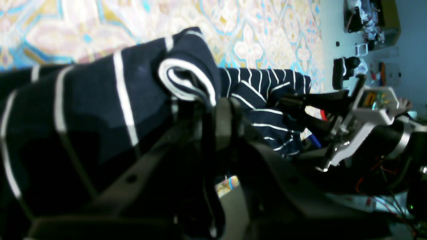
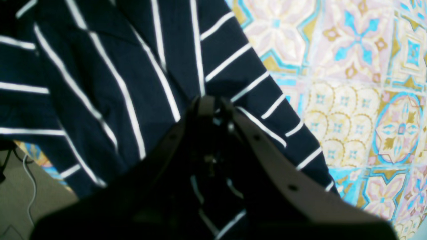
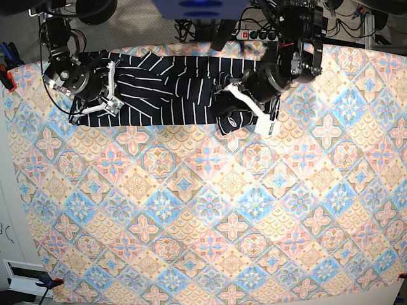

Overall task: Fold the T-shirt properly
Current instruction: 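Fold the shirt's end with the left gripper toward the right gripper, then grasp both ends of the folded strip with both grippers and straighten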

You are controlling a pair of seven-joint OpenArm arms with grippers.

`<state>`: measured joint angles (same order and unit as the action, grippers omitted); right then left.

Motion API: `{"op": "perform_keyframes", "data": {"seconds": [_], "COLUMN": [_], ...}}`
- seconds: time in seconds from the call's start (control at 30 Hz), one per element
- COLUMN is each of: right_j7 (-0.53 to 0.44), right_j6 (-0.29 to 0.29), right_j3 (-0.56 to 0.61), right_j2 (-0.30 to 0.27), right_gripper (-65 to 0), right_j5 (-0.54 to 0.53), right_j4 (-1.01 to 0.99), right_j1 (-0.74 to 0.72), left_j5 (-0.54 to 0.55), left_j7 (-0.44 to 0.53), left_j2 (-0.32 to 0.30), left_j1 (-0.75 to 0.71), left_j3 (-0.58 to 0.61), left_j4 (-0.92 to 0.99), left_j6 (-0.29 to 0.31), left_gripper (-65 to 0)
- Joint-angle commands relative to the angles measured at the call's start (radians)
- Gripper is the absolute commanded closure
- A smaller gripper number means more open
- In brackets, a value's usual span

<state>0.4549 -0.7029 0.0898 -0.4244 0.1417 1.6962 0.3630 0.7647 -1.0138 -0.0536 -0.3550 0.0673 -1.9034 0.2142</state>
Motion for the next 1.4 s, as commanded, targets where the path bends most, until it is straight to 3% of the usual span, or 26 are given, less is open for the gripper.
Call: {"op": "perform_keyframes", "data": {"seconds": [0.0, 0.2, 0.33, 0.5, 0.8, 1.0, 1.37], "right_j7": [-0.018, -0.018, -0.018, -0.018, -0.018, -0.018, -0.015], "right_j6": [0.005, 0.005, 0.005, 0.005, 0.005, 0.005, 0.005], "right_j3": [-0.006, -0.008, -0.008, -0.008, -0.008, -0.006, -0.005], "right_j2": [-0.014, -0.014, -0.014, -0.014, -0.012, -0.011, -0.009], "right_gripper": [-3.1, -3.1, -3.1, -3.1, -3.1, -3.1, -3.1], "right_j5": [-0.009, -0.009, -0.009, -0.009, -0.009, -0.009, -0.009], "right_j4": [0.018, 0.018, 0.018, 0.018, 0.018, 0.018, 0.018], "right_j1": [-0.008, -0.009, -0.011, -0.011, -0.009, -0.009, -0.009], "left_j5": [0.022, 0.026, 0.035, 0.131, 0.180, 0.172, 0.154], "left_j7": [-0.015, -0.121, -0.124, -0.115, -0.102, -0.102, -0.102], "left_j2": [-0.001, -0.002, -0.044, -0.140, -0.260, -0.303, -0.299], "left_j1": [0.020, 0.050, 0.044, 0.044, -0.098, -0.161, -0.091], "left_j3": [0.002, 0.002, 0.019, 0.012, -0.266, -0.341, -0.361], "left_j4": [-0.015, -0.021, -0.032, -0.058, -0.112, -0.103, 0.123], "left_j6": [0.011, 0.018, 0.026, 0.035, 0.035, 0.035, 0.035], "left_gripper": [-3.3, -18.2, -21.1, -21.2, -21.2, -21.3, -21.3]}}
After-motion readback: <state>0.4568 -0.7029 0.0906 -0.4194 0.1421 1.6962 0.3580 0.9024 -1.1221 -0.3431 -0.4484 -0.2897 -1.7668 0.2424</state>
